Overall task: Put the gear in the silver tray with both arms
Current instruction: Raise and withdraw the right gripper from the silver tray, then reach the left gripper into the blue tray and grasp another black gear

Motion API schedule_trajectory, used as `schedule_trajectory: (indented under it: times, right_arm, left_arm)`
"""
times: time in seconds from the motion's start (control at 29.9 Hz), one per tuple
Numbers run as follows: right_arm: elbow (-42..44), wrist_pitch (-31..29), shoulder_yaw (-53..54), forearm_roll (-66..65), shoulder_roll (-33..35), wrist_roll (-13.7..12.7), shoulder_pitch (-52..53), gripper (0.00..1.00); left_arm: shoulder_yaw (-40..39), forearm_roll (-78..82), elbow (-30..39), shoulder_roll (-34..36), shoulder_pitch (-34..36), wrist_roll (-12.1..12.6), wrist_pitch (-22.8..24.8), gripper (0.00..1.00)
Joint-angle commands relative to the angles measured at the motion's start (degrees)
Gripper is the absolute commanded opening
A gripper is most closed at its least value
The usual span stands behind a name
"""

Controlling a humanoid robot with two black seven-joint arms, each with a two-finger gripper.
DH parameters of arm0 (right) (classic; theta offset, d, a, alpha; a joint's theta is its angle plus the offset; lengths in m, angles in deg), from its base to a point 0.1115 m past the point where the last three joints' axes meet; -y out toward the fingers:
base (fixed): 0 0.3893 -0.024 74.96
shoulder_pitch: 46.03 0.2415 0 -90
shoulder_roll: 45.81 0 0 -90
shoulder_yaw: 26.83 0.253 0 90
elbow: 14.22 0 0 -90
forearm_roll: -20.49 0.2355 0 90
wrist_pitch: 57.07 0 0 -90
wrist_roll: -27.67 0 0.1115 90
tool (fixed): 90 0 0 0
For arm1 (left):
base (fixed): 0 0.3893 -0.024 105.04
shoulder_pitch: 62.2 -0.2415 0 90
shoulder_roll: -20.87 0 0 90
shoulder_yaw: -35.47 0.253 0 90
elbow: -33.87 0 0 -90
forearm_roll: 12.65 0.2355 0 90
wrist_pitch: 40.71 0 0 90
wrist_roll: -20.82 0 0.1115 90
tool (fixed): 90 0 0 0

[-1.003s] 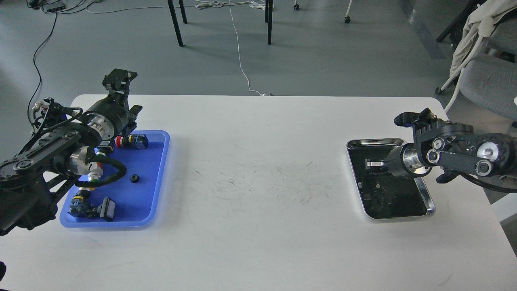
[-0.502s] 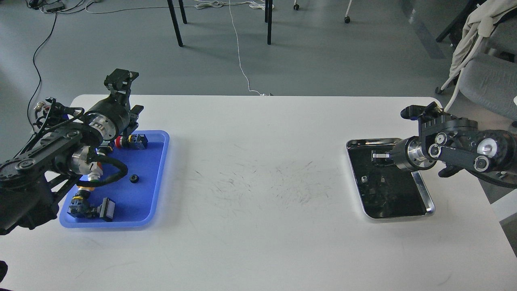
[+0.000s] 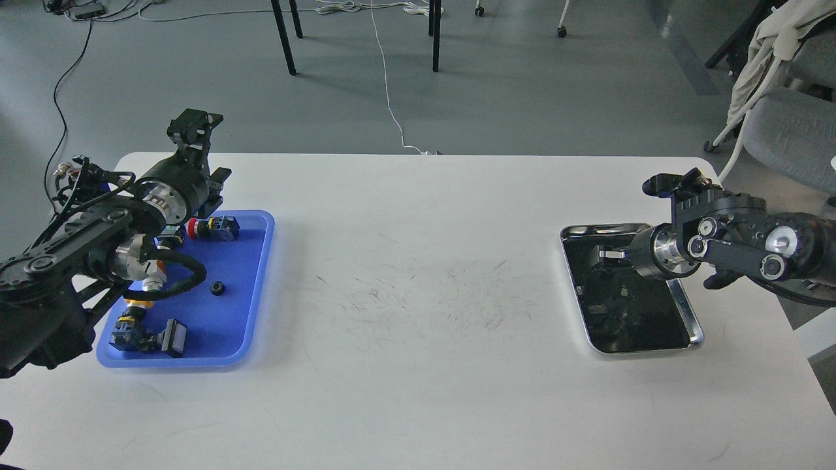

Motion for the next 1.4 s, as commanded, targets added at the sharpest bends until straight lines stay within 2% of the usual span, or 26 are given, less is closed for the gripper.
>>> schedule_trajectory:
  times: [0.0, 0.17, 0.33, 0.4, 0.5, 0.67, 0.8, 0.94, 1.04, 1.1, 1.2, 1.37]
  right_arm:
    - [0.1, -0.1, 3.5, 0.2, 0.3, 0.0, 0.3, 0.93]
    - [-0.2, -0.1, 14.5, 0.7, 1.2, 0.0, 0.3, 0.93]
    - [0.3, 0.3, 34.6, 1.8, 2.8, 0.1, -2.3, 0.94]
    - [0.4, 0.1, 43.9, 7.1, 2.8, -0.1, -4.7, 0.94]
    - [0.9, -0.4, 54.3, 22.5, 4.3, -0.7, -8.7, 0.94]
    - [1.3, -1.8, 61.1, 48.7, 10.6, 0.3, -15.8, 0.94]
    - [1.3, -5.4, 66.8, 59.1, 11.9, 2.9, -26.2, 0.94]
    - [1.3, -6.7, 76.8, 59.9, 11.3, 3.7, -36.3, 0.94]
    - [1.6, -6.4, 81.5, 59.9, 8.8, 3.7, -41.6, 0.94]
    - [2.4, -6.4, 81.5, 59.8, 6.2, 3.6, -42.6, 0.95]
    - [2.4, -6.4, 81.3, 59.7, 4.2, 3.7, -43.9, 0.95]
    - [2.7, -6.3, 81.2, 59.3, 4.3, 3.7, -44.4, 0.96]
  left_arm:
    - [0.0, 0.0, 0.0, 0.1, 0.0, 0.0, 0.0, 0.98]
    - [0.0, 0.1, 0.0, 0.2, 0.3, 0.1, 0.0, 0.98]
    - [-0.3, -0.1, 0.2, 0.8, 0.8, 0.7, -1.2, 0.98]
    - [-0.5, -0.2, 0.7, 1.7, 0.9, 0.8, -1.1, 0.98]
    - [-0.5, -0.2, 2.2, 5.3, 0.9, 0.8, -0.4, 0.98]
    - [0.3, 0.2, 11.8, 13.4, 0.4, 0.8, 1.6, 0.98]
    - [3.4, 5.6, 23.5, 21.6, -1.1, 0.7, 3.9, 0.98]
    - [9.9, 21.6, 29.1, 26.7, -1.9, -1.4, 5.5, 0.98]
    - [14.0, 38.8, 28.5, 27.3, -2.1, -6.1, 5.3, 0.98]
    - [16.0, 48.0, 27.4, 27.2, -2.3, -8.0, 4.8, 0.98]
    - [18.7, 57.6, 25.2, 26.5, -3.1, -9.4, 3.6, 0.98]
    - [22.2, 64.2, 21.0, 23.7, -4.9, -10.8, -0.4, 0.97]
